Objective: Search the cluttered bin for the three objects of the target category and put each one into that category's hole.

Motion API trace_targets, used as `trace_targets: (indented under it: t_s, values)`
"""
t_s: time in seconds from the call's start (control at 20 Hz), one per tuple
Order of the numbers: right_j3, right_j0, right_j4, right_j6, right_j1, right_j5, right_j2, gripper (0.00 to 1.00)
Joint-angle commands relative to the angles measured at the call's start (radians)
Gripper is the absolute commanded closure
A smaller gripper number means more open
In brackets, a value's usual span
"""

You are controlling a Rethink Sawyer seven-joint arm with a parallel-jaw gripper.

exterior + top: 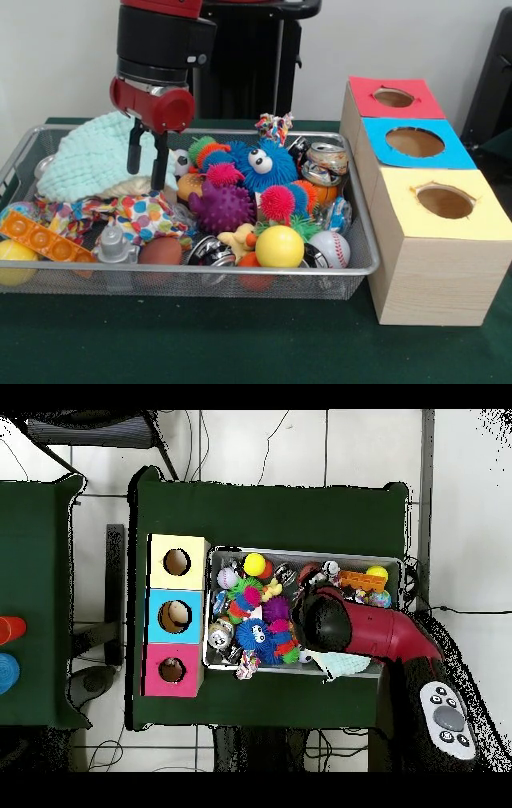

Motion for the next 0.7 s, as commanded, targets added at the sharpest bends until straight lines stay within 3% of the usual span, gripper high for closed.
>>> trace_targets:
  t_s: [0.05,0.3,0.7]
  values:
    - [0.156,-0.042,0.056,0.033,-0.003,0.019,0.143,0.00]
    - [0.176,-0.059,0.080,0.081,0.050,-0.090,0.193,0.00]
    - [0.176,-0.037,0.095,0.126,0.112,-0.203,0.194,0.00]
